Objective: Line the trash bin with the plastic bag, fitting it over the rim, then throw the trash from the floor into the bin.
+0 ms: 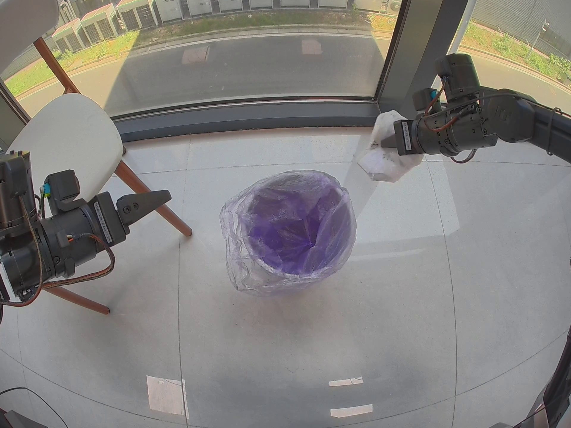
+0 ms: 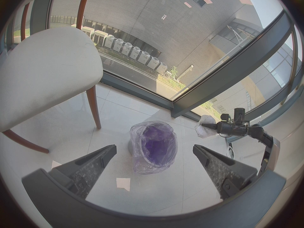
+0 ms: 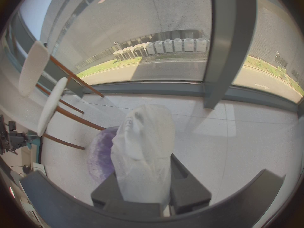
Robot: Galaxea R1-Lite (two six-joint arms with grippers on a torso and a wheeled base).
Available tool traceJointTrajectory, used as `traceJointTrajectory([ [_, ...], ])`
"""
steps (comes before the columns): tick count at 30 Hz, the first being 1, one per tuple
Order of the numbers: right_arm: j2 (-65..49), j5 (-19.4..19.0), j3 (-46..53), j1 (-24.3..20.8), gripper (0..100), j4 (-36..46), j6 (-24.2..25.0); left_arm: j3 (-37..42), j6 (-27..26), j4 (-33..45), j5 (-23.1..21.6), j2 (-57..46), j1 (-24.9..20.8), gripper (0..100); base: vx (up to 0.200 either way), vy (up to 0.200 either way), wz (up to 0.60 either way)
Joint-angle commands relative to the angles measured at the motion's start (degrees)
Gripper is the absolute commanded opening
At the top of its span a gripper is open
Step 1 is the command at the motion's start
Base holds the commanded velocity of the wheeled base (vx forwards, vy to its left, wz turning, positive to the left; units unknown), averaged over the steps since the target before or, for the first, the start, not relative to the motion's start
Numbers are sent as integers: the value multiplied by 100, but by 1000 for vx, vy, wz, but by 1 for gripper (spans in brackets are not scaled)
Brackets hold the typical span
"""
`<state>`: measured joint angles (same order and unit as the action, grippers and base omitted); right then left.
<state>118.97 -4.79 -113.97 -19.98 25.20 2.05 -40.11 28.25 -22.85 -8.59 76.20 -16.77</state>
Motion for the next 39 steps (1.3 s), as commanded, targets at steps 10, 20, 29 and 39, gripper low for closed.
traceJointTrajectory([
  [10,-155,66,2063,-1034,0,-2827,393,100,6,-9,7,-158,25,100,0,0,0],
  [20,874,92,3680,-1324,0,-6299,674,214,6,-9,7,-167,43,100,0,0,0],
  [29,1682,145,3135,-1456,0,-6563,1237,337,6,-9,7,-229,51,100,0,0,0],
  [39,2377,330,2476,-1377,0,-6536,1254,390,6,-9,7,-290,60,100,0,0,0],
])
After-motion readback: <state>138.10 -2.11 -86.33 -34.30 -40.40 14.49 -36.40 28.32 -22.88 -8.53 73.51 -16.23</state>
